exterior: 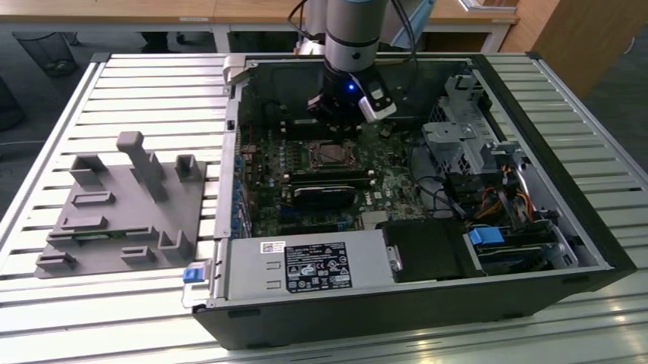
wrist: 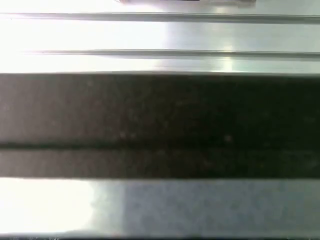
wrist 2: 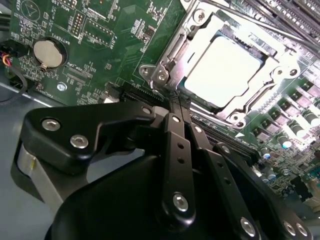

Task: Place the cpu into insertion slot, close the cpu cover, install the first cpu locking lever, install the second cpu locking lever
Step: 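Install the first cpu locking lever, then install the second cpu locking lever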

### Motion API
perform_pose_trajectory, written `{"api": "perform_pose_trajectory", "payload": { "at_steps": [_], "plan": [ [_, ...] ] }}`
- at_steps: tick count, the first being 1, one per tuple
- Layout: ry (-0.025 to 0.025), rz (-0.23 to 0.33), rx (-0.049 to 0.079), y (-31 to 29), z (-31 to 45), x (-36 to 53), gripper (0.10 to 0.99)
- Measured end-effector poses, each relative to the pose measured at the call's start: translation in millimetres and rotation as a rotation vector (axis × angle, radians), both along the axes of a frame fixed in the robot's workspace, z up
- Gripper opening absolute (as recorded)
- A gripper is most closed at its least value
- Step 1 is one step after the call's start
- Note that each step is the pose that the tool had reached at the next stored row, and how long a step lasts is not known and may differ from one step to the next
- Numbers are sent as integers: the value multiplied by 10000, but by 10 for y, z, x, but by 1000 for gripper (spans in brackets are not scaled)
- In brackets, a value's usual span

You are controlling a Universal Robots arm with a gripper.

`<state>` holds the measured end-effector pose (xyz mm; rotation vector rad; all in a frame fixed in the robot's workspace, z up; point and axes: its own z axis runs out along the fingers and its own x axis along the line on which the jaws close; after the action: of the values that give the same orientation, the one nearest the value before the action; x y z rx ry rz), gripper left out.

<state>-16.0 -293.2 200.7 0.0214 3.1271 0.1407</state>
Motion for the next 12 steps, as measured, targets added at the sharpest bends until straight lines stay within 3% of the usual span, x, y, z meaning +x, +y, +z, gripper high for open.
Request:
{"api": "perform_pose_trajectory", "payload": {
  "at_steps": [12],
  "plan": [
    [0, 0, 0, -35, 0, 13, 118]
  ]
}}
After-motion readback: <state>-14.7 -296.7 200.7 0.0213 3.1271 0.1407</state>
